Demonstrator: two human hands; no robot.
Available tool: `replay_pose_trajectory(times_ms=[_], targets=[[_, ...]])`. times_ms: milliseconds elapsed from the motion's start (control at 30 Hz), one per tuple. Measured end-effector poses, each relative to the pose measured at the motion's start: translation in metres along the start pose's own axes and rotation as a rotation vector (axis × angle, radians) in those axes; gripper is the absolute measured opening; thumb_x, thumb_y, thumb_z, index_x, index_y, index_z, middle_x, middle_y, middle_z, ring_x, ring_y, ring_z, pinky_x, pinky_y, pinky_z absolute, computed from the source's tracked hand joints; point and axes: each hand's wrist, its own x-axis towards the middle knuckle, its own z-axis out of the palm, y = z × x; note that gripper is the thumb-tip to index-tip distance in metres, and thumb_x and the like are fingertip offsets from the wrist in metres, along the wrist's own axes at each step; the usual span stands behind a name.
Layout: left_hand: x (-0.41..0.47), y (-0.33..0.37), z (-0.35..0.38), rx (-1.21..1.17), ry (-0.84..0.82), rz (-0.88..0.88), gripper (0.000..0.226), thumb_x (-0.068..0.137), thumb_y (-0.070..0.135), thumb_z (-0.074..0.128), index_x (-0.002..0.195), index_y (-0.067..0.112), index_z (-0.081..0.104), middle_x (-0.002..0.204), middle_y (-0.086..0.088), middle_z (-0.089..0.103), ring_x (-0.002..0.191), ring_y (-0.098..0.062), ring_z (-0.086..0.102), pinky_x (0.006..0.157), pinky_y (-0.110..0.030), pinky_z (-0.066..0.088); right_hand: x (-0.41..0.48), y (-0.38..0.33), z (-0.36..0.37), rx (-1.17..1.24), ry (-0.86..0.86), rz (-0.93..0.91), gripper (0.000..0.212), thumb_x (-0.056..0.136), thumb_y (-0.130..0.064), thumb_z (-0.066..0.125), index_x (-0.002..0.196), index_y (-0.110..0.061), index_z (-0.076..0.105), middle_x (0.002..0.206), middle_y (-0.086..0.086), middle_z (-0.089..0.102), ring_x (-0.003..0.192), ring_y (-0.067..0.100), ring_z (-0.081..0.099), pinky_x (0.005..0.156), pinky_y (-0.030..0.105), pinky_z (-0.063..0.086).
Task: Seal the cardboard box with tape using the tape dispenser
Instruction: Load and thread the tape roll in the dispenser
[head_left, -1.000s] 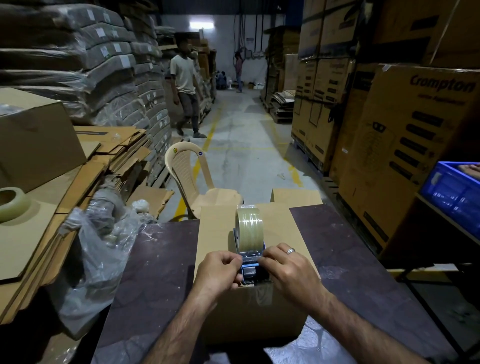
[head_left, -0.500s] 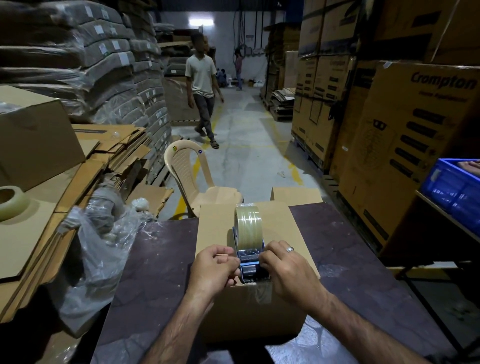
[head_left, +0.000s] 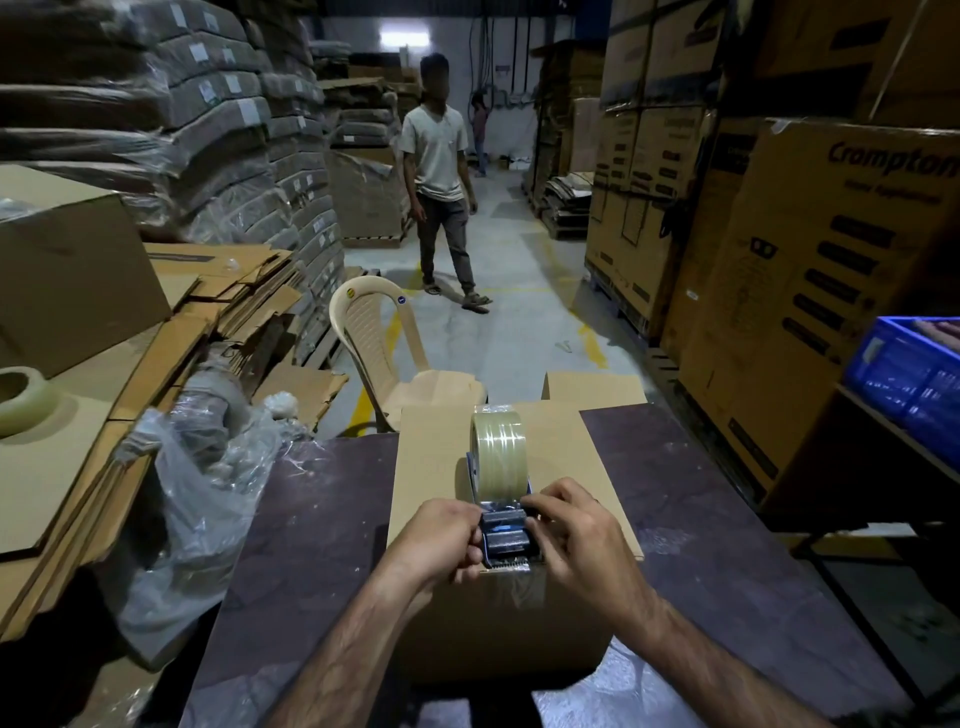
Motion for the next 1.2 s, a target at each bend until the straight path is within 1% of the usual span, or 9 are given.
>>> replay_pose_trajectory(times_ms=[67, 200, 333, 433, 567, 733, 933, 1000, 1200], targets=[[0.002, 0.004, -0.002, 0.059, -0.030, -0.015, 0.040, 0.103, 0.029, 0.038, 0.071, 0.014, 0.056, 0.052, 0.003, 0.046, 0.042, -0.009, 0.042, 0.038, -0.018, 0.034, 0.001, -0.002, 0.001, 0.001, -0.007, 0.017, 0.023, 0.084, -0.011, 0.067, 0.107, -0.009, 0.068, 0.092, -0.002, 0.057, 0.076, 0.008, 0.056, 0.070, 0.022, 0.056], [0.005, 0.007, -0.001, 0.076, -0.091, -0.015, 0.035, 0.103, 0.031, 0.040, 0.097, 0.008, 0.065, 0.053, 0.003, 0.049, 0.044, -0.007, 0.044, 0.041, -0.017, 0.038, 0.006, -0.007, -0.002, -0.052, -0.072, 0.026, 0.021, 0.088, -0.014, 0.063, 0.109, -0.010, 0.067, 0.095, -0.004, 0.052, 0.078, 0.005, 0.047, 0.071, 0.011, 0.040], [0.007, 0.003, 0.000, 0.098, -0.089, 0.017, 0.028, 0.100, 0.029, 0.048, 0.090, 0.010, 0.066, 0.051, 0.004, 0.050, 0.043, -0.007, 0.044, 0.041, -0.018, 0.037, 0.015, -0.008, -0.007, -0.032, -0.107, 0.097, 0.020, 0.089, -0.021, 0.063, 0.108, -0.014, 0.067, 0.091, -0.012, 0.044, 0.076, 0.002, 0.044, 0.063, 0.001, 0.032], [0.008, 0.001, -0.001, 0.143, -0.075, 0.053, 0.023, 0.097, 0.025, 0.054, 0.080, 0.013, 0.065, 0.058, 0.001, 0.056, 0.045, -0.007, 0.045, 0.042, -0.018, 0.036, 0.021, -0.008, -0.010, 0.020, -0.108, 0.155, 0.019, 0.084, -0.019, 0.070, 0.103, -0.015, 0.071, 0.083, -0.016, 0.046, 0.076, 0.000, 0.047, 0.065, 0.004, 0.038], [0.009, 0.000, 0.001, 0.175, -0.040, 0.068, 0.015, 0.093, 0.021, 0.061, 0.082, 0.012, 0.065, 0.073, -0.004, 0.066, 0.054, -0.010, 0.051, 0.047, -0.020, 0.040, 0.020, -0.009, -0.013, 0.087, -0.089, 0.198, 0.016, 0.080, -0.018, 0.075, 0.096, -0.017, 0.074, 0.083, -0.014, 0.054, 0.079, 0.005, 0.055, 0.073, 0.024, 0.054], [0.014, 0.001, 0.004, 0.203, 0.016, 0.047, 0.012, 0.086, 0.018, 0.069, 0.080, 0.009, 0.066, 0.063, -0.004, 0.065, 0.043, -0.010, 0.051, 0.046, -0.025, 0.040, 0.018, -0.009, -0.013, 0.071, -0.076, 0.179, 0.018, 0.081, -0.020, 0.074, 0.099, -0.019, 0.074, 0.081, -0.018, 0.050, 0.078, 0.001, 0.053, 0.069, 0.013, 0.047], [0.015, 0.011, 0.002, 0.228, -0.015, -0.007, 0.010, 0.086, 0.014, 0.069, 0.080, 0.007, 0.066, 0.070, -0.008, 0.068, 0.044, -0.010, 0.054, 0.042, -0.019, 0.043, 0.015, -0.009, -0.012, 0.020, -0.049, 0.142, 0.023, 0.081, -0.023, 0.073, 0.104, -0.020, 0.072, 0.081, -0.018, 0.048, 0.074, -0.004, 0.048, 0.066, 0.002, 0.035], [0.016, 0.013, 0.001, 0.172, -0.047, -0.049, 0.011, 0.086, 0.010, 0.068, 0.077, 0.007, 0.063, 0.073, -0.011, 0.069, 0.044, -0.010, 0.052, 0.041, -0.019, 0.042, 0.014, -0.009, -0.011, -0.013, -0.048, 0.101, 0.023, 0.081, -0.022, 0.074, 0.103, -0.020, 0.072, 0.083, -0.013, 0.051, 0.075, 0.000, 0.048, 0.067, 0.003, 0.033], [0.017, 0.017, 0.001, 0.125, -0.071, -0.121, 0.026, 0.086, 0.007, 0.068, 0.064, 0.010, 0.055, 0.055, -0.005, 0.055, 0.036, -0.009, 0.042, 0.035, -0.018, 0.033, 0.009, -0.004, -0.005, -0.116, -0.008, 0.009, 0.023, 0.072, -0.014, 0.079, 0.093, -0.020, 0.072, 0.082, -0.005, 0.061, 0.071, 0.014, 0.058, 0.064, 0.015, 0.041]])
